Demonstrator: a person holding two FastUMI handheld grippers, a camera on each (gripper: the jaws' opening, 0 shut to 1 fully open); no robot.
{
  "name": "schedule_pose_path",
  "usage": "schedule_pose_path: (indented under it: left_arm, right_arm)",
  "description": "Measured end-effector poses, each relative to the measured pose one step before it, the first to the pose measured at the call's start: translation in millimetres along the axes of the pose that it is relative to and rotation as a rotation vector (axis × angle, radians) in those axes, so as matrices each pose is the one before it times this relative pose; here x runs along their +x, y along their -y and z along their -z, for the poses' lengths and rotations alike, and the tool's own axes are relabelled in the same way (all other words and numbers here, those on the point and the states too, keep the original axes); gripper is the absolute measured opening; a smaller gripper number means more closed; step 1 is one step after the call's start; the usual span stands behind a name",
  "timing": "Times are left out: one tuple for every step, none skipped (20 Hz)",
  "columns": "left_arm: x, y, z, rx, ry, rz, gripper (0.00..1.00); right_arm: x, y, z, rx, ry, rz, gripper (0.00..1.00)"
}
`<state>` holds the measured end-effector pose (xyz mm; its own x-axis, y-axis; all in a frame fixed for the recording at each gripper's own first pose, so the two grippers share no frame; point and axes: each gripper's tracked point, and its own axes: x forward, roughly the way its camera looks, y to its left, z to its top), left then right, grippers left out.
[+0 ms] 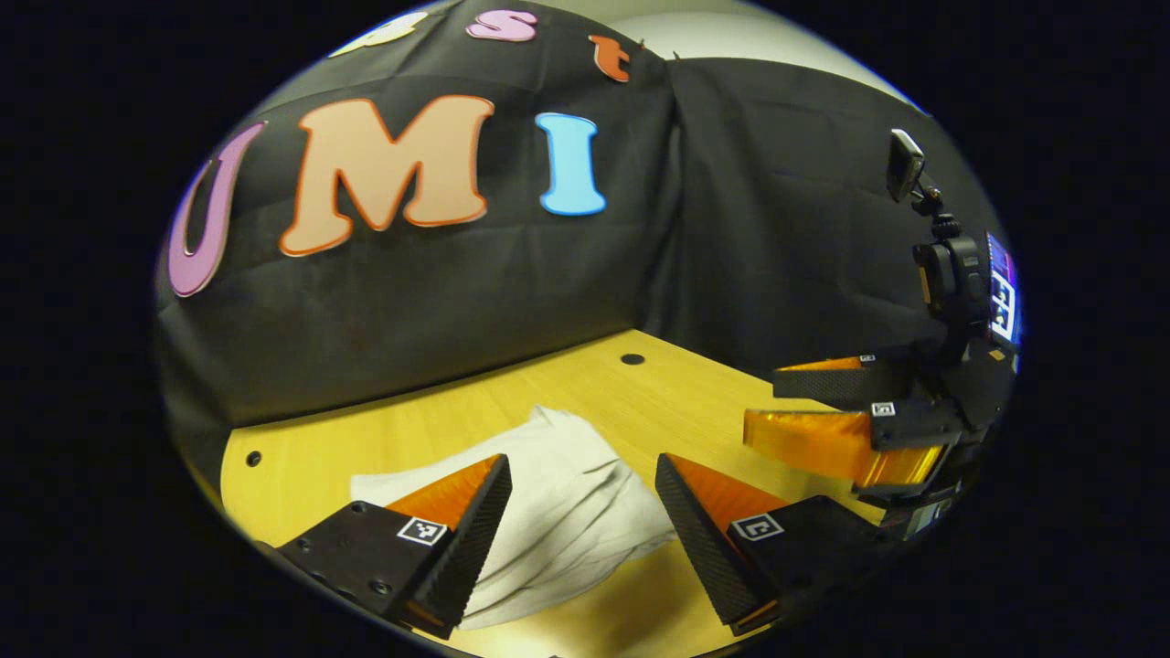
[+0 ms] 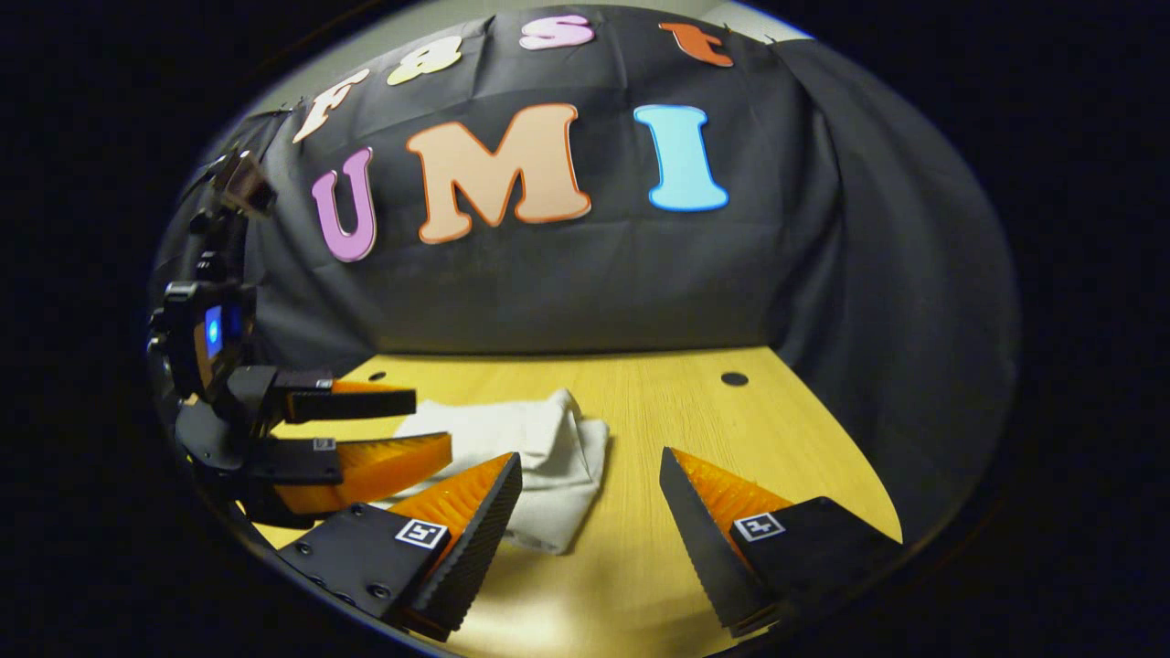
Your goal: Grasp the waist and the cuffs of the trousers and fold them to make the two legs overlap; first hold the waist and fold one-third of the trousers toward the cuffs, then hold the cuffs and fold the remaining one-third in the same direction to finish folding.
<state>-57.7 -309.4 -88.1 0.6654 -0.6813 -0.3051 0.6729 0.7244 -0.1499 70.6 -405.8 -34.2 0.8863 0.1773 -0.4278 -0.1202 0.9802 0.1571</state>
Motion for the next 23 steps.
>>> schedule_pose_path:
  left_arm:
    - [-13.22,-16.92,-7.37,-0.01774,0.02278,-0.04382,0.96]
    - [-12.17,-20.1,-8.6,-0.01991,0.02607,-0.06209,0.96]
    - [-10.72,-19.85,-7.87,-0.0248,0.02406,-0.05356,0.96]
    - [-10.14,-17.47,-9.21,-0.02788,0.02571,-0.05127,0.97]
    - [-8.89,-19.1,-10.87,-0.02463,0.03197,-0.04564,0.97]
    - [-6.62,-17.07,-13.71,-0.00811,0.0336,-0.03828,0.98]
    - [-6.05,-16.54,-10.44,0.00893,0.03284,-0.04112,0.98]
    - [-3.99,-17.08,-10.34,0.01816,0.02731,-0.04359,0.98]
    - [-3.97,-15.2,-6.04,0.02111,0.02066,-0.03735,0.98]
    - [-5.3,-14.55,-6.26,0.0215,0.01281,-0.03809,0.98]
    - [-4.37,-11.45,-6.69,0.02062,0.02067,-0.02602,0.98]
    - [-5.61,-8.1,-8.98,0.0172,0.0243,-0.02175,0.98]
    - [-2.74,-7.06,-8.12,0.01769,0.02468,-0.0191,0.99]
    - [-2.24,-6.29,-5.74,0.01297,0.0199,-0.01641,0.97]
    - [-1.66,-3.92,-5.4,0.00981,0.01766,-0.00499,0.98]
    - [-2.71,-2.98,-3.4,0.00875,0.01184,-0.00689,0.96]
    - [0.82,0.47,0.81,0.00297,0.00684,-0.00272,0.97]
    - [-2.03,-1.68,-0.49,-0.00349,0.00139,-0.00452,0.96]
    - [-1.17,-0.67,0.85,-0.00811,0.00074,-0.00111,0.96]
    - [-1.49,-1.69,1.48,-0.00807,-0.0035,-0.00453,0.96]
    - [0.63,-2.7,1.85,-0.00827,-0.00032,-0.0074,0.96]
    - [0.18,-5.48,-0.61,-0.00568,-0.00235,-0.00753,1.0]
    - [-0.62,-2.28,1.4,-0.00322,-0.0044,-0.00588,0.96]
  right_arm:
    - [0.29,-10.32,-15.01,0.0061,0.03223,-0.00729,0.98]
    - [0.82,-9.51,-14.37,0.00357,0.03288,-0.00348,0.98]
    - [-0.17,-8.24,-14.93,0.00257,0.03148,0.00054,0.98]
    - [-1.45,-9.19,-14.92,0.00141,0.0336,-0.00061,0.98]
    - [-1.01,-9.69,-16.0,-0.00042,0.03737,-0.00124,0.97]
    - [0.0,-8.32,-15.2,-0.00489,0.03964,0.00047,0.94]
    - [-0.14,-8.46,-14.78,-0.01115,0.04007,0.00041,0.97]
    - [0.82,-8.26,-11.24,-0.01244,0.03481,0.00044,0.97]
    - [0.79,-8.29,-10.36,-0.01262,0.03064,-0.00386,0.97]
    - [1.05,-7.92,-7.2,-0.00836,0.02264,-0.00303,0.94]
    - [0.98,-8.66,-5.05,-0.00462,0.01385,-0.0102,0.97]
    - [0.14,-5.32,0.29,-0.00185,0.00519,-0.00673,0.97]
    - [1.1,-4.08,0.31,-0.00463,-0.00118,-0.00294,0.94]
    - [-0.72,-5.73,-1.99,0.00009,0.00414,-0.00549,0.97]
    - [-0.87,-5.57,-3.6,0.00358,0.00714,-0.00394,0.97]
    - [-0.67,-4.0,-1.34,-0.00033,0.00773,-0.00425,0.97]
    - [-0.3,-4.53,-0.55,-0.00766,0.0025,-0.00224,0.94]
    - [-1.27,-6.06,-0.54,-0.01191,0.00081,-0.0059,0.94]
    - [-1.02,-4.16,-0.51,-0.01368,0.00152,-0.00308,0.97]
    - [-2.53,-4.78,-1.12,-0.01197,0.00574,-0.00272,0.94]
    - [-1.45,-3.15,-2.01,-0.00842,0.00655,-0.00113,0.97]
    - [-2.12,-3.05,0.34,-0.0062,0.00567,-0.00261,0.97]
    - [-1.32,-1.99,-0.64,-0.00489,0.00385,0.00139,0.94]
